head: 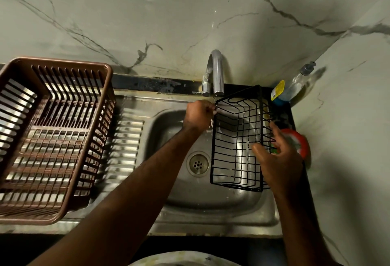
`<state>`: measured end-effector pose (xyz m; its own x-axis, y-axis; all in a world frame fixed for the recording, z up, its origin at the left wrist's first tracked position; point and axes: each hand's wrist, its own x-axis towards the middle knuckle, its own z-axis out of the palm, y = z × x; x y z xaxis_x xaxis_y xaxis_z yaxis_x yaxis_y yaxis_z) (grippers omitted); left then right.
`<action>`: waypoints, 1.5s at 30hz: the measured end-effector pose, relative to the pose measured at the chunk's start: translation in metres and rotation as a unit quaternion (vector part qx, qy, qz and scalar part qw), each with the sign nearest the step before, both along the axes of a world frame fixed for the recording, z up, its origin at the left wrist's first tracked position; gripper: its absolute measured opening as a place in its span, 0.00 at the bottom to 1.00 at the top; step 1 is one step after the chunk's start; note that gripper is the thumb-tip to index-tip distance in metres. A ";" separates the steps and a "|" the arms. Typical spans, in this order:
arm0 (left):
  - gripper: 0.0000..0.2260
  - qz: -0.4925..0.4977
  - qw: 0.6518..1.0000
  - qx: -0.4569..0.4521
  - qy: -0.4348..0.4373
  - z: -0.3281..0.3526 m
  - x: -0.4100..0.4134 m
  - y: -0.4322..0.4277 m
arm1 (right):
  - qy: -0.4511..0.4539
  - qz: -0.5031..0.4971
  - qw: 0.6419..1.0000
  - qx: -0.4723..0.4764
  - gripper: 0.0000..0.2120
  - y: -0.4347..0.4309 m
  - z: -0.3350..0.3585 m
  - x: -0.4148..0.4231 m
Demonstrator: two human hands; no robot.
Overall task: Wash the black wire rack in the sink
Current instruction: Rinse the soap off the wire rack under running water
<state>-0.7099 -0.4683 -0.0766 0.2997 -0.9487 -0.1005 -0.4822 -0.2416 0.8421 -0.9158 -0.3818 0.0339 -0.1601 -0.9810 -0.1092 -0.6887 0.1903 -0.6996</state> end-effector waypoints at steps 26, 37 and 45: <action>0.49 -0.010 0.785 0.186 0.590 0.010 0.012 0.000 | -0.159 0.069 0.984 0.033 0.29 -0.005 -0.019 -0.011; 0.43 0.029 0.778 0.195 0.597 0.016 0.015 -0.001 | -0.264 0.017 0.957 0.120 0.33 -0.024 -0.041 -0.015; 0.43 0.124 0.808 0.158 0.554 0.014 0.023 0.005 | -0.365 0.006 0.908 0.207 0.22 -0.034 -0.054 -0.008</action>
<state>-0.6874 -0.4638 -0.0628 0.0367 -0.7479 -0.6627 0.6222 -0.5019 0.6008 -0.9237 -0.4159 -0.0201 0.1139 -0.8335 -0.5406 -0.0741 0.5355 -0.8413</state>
